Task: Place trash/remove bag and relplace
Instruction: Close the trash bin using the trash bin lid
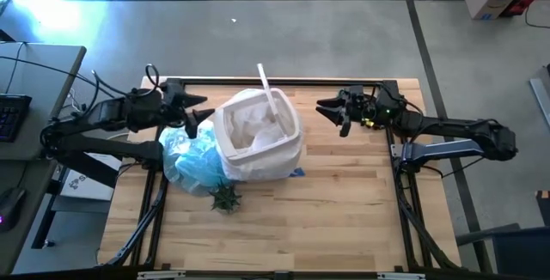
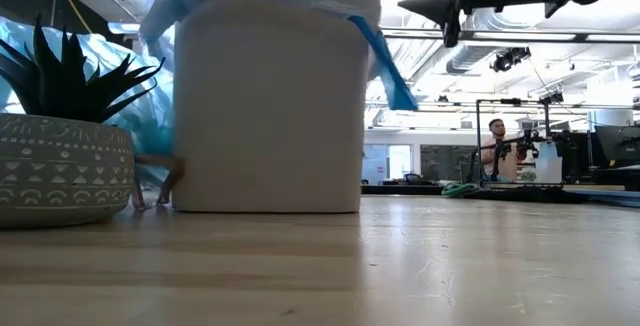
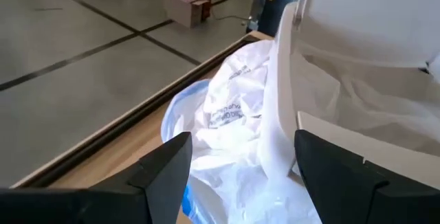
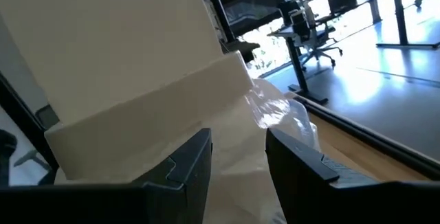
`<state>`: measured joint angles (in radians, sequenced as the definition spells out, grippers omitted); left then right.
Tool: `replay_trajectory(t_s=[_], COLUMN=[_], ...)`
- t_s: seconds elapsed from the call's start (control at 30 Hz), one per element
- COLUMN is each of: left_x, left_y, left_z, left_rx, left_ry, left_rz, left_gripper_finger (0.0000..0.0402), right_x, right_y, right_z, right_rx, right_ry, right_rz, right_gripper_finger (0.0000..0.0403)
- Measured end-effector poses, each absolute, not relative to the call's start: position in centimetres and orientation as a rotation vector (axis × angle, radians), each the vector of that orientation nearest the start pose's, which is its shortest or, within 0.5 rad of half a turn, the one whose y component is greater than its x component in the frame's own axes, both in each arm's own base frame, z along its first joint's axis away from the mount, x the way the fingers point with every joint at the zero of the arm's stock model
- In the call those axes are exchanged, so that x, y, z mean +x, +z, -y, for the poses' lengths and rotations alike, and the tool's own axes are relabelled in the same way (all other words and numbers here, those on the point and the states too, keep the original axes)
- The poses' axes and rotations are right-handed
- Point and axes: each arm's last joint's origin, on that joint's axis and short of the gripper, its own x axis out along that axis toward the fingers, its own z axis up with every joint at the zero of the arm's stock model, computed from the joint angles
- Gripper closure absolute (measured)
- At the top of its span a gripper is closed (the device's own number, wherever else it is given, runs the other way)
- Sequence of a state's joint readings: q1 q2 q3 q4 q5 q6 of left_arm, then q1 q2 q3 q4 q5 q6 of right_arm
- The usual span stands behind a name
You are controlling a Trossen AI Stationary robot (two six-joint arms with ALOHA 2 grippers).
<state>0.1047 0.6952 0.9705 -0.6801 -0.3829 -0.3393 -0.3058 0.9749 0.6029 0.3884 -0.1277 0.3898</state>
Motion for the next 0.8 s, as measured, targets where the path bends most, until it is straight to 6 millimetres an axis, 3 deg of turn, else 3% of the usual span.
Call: replay_trajectory(t_s=[0.17, 0.47, 0.8], left_x=[12.8, 12.8, 12.0], left_y=[35.3, 36.2, 35.7], left_z=[-2.2, -2.2, -2.1], left_rx=[-0.266, -0.204, -0.290], left_ry=[0.525, 0.508, 0.536], left_rz=[-0.296, -0.209, -0.248], left_gripper_finger=[0.0163, 0.0163, 0.0163], right_x=[21.5, 22.0, 22.0], right_y=[29.0, 28.9, 28.9], right_z=[6.2, 6.1, 6.0], right_rx=[0.417, 0.407, 0.400], right_ry=[-0.115, -0.101, -0.083], right_rz=[0.067, 0.081, 0.087], right_gripper_finger=[0.0275, 0.0275, 0.0275])
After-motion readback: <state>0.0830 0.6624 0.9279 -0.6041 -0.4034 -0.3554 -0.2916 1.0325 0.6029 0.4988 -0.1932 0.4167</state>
